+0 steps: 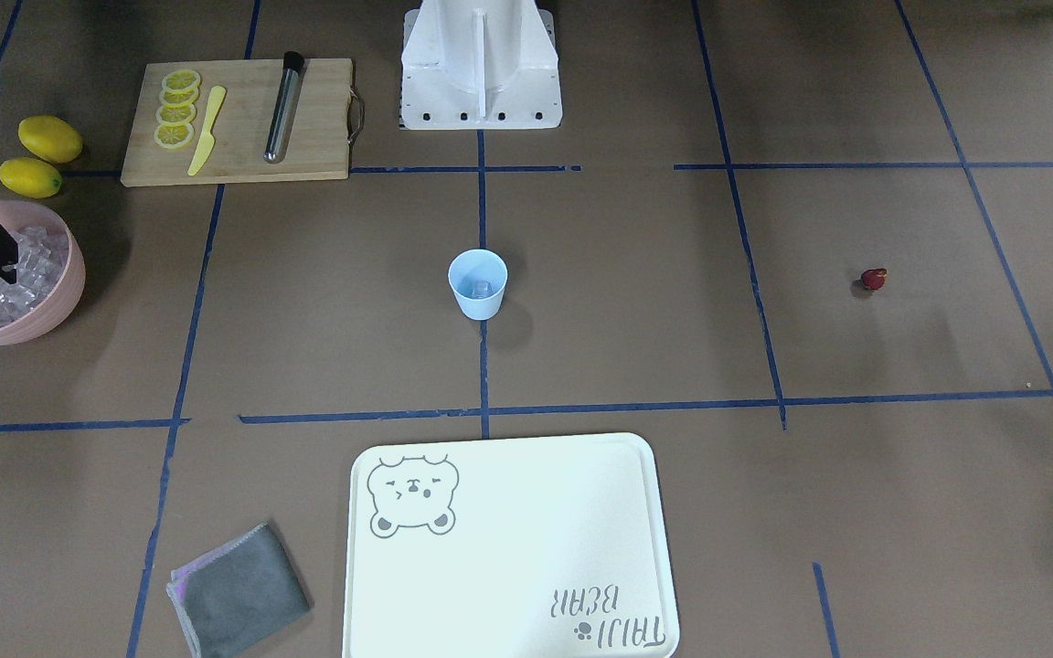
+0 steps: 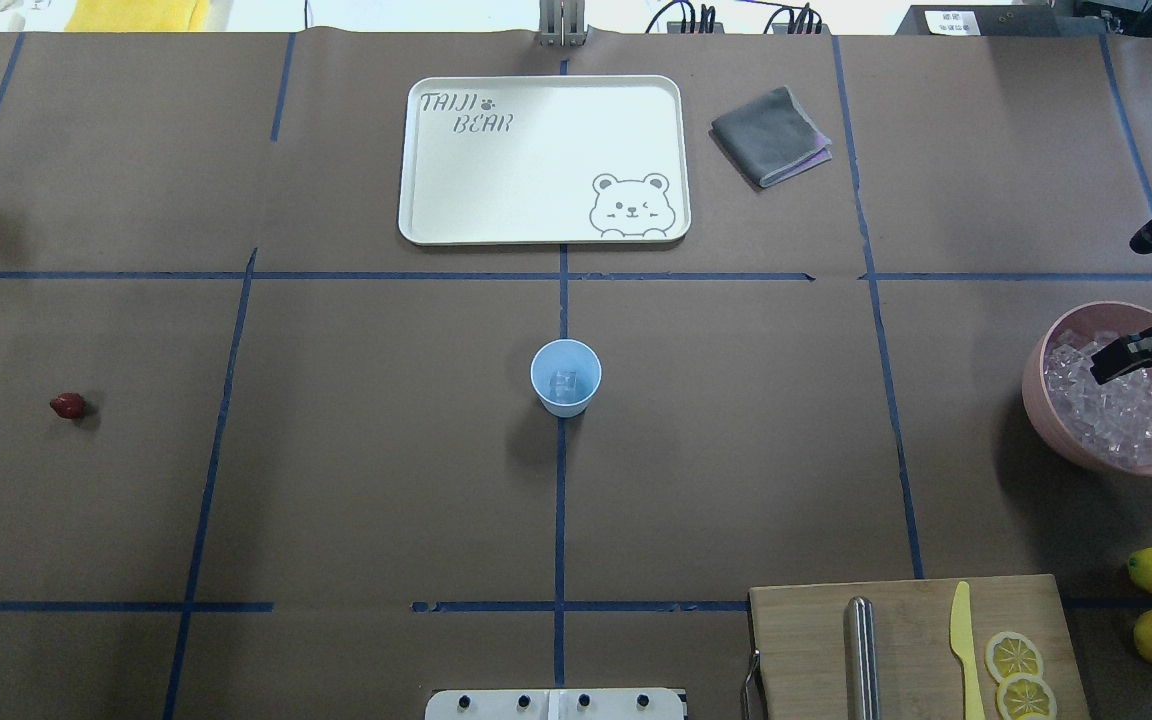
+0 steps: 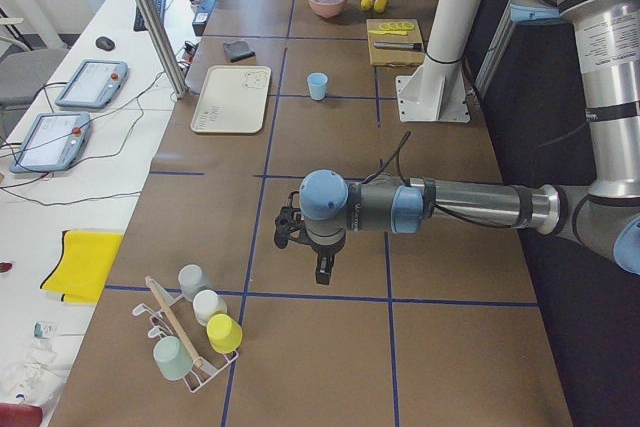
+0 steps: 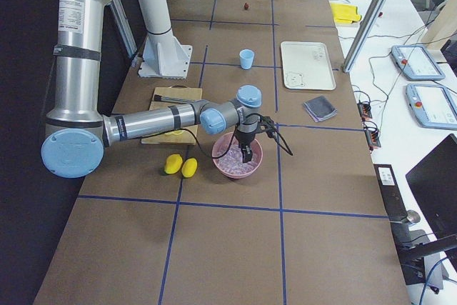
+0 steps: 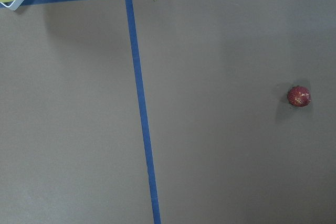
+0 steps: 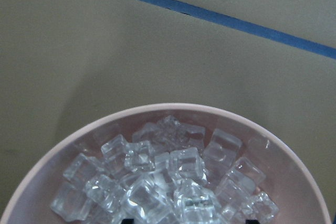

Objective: Put ice and strawberries in cup
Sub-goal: 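Lower the right gripper into the bowl and grasp a third ice cube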

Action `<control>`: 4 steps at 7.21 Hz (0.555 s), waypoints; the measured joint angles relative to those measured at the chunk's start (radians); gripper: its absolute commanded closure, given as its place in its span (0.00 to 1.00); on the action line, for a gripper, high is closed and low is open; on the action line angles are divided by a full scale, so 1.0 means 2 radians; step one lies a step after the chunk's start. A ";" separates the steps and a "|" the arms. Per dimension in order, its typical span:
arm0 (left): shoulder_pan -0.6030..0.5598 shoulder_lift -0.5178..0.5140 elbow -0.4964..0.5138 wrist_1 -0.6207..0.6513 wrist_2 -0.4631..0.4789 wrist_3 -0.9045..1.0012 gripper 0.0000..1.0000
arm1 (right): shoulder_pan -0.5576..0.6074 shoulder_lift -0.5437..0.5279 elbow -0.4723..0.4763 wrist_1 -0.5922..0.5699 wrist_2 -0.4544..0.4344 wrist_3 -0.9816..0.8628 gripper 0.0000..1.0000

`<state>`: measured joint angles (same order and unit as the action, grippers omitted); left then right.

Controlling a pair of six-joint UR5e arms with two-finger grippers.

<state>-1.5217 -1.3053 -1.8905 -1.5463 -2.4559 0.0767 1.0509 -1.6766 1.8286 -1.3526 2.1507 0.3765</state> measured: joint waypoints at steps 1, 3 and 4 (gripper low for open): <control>0.000 0.000 0.000 0.000 0.000 0.000 0.00 | -0.001 0.000 0.000 0.000 0.000 0.000 0.47; 0.000 0.000 0.000 0.000 0.000 0.000 0.00 | -0.002 0.000 0.000 0.000 -0.001 0.000 0.65; 0.000 0.000 0.000 0.000 0.000 0.000 0.00 | -0.002 0.000 0.000 0.000 -0.001 0.000 0.73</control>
<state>-1.5217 -1.3052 -1.8899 -1.5462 -2.4559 0.0767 1.0463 -1.6767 1.8277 -1.3530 2.1492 0.3767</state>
